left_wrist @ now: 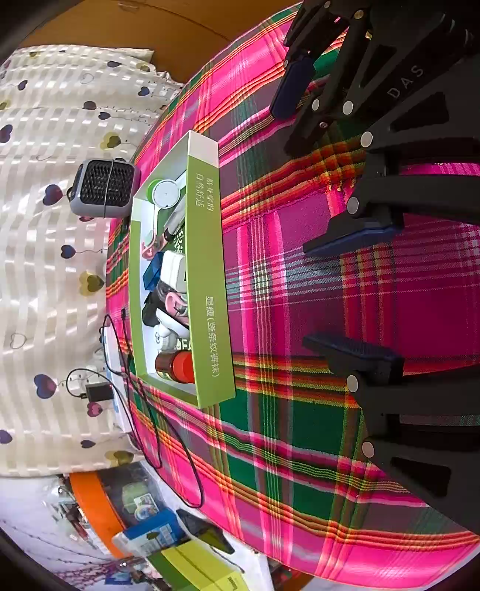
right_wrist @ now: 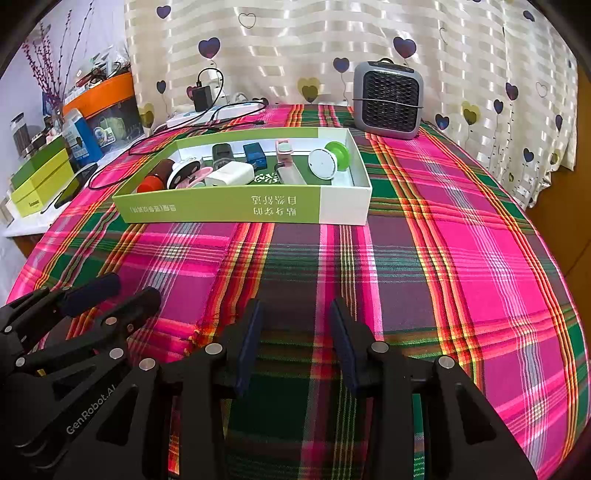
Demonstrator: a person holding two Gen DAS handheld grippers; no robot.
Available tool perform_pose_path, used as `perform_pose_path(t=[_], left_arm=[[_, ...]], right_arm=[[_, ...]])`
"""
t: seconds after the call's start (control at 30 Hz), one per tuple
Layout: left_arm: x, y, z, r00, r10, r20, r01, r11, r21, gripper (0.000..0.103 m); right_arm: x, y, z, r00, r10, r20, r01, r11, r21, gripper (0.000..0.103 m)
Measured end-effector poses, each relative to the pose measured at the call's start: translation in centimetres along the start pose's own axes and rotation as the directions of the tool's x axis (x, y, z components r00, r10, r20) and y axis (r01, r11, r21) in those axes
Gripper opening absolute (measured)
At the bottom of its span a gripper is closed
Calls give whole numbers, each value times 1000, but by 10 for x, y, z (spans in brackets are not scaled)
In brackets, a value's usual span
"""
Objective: Organize rigid objects
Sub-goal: 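Open both tools and withdraw them from the green box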
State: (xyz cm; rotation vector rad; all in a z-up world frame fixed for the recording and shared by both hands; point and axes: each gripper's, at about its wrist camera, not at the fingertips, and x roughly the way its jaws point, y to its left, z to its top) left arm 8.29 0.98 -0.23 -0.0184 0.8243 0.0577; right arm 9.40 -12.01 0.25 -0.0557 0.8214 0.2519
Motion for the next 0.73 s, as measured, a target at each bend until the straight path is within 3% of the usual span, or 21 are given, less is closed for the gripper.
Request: perform_pose_path(t=[0.73], left_arm=[[0,1,0,1000,-2,1,2,1000,-3,41]], right_arm=[[-1,0,0,1000,2,1,-2,1000,2,39]])
